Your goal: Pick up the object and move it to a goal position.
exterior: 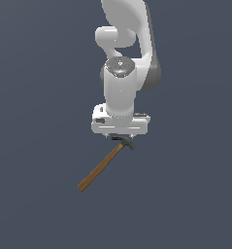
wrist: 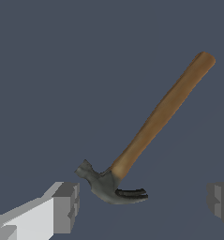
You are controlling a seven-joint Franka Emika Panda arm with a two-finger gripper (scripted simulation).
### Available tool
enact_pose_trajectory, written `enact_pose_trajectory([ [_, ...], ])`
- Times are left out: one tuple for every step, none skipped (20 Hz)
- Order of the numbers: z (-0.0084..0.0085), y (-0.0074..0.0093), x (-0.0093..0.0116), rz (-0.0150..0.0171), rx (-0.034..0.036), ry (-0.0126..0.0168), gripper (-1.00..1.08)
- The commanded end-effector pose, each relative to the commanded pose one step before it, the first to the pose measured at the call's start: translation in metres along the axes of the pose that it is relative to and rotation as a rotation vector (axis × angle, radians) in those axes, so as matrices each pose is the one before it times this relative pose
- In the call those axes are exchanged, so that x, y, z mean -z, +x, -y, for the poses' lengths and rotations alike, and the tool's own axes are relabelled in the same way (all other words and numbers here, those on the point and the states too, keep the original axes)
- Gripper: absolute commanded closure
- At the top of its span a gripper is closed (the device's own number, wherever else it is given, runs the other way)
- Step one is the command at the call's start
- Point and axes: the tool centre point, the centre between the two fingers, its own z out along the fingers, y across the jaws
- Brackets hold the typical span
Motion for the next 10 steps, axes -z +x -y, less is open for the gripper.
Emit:
enact_pose_trajectory([
  [-0.00418, 0.00199, -0.00703, 0.00261, -0.05185, 0.00091, -0.92],
  [-0.00189, 0.00105, -0.00324, 0.00105, -0.02437, 0.00034, -0.92],
  [-0.002, 0.00115, -0.00347, 0.0011, -0.02602, 0.00026, -0.92],
  [-0.00212, 0.00125, -0.00369, 0.00114, -0.02768, 0.00017, -0.92],
  [-0.00224, 0.00137, -0.00392, 0.00117, -0.02935, 0.00007, -0.92],
  [-0.00235, 0.00149, -0.00415, 0.0012, -0.03101, -0.00006, -0.92],
  [-0.00246, 0.00161, -0.00437, 0.00121, -0.03258, -0.0002, -0.92],
  [-0.00247, 0.00167, -0.00443, 0.00115, -0.03296, -0.00035, -0.92],
  [-0.00244, 0.00172, -0.00444, 0.00108, -0.03293, -0.00049, -0.92],
  [-0.00241, 0.00177, -0.00445, 0.001, -0.03289, -0.00062, -0.92],
])
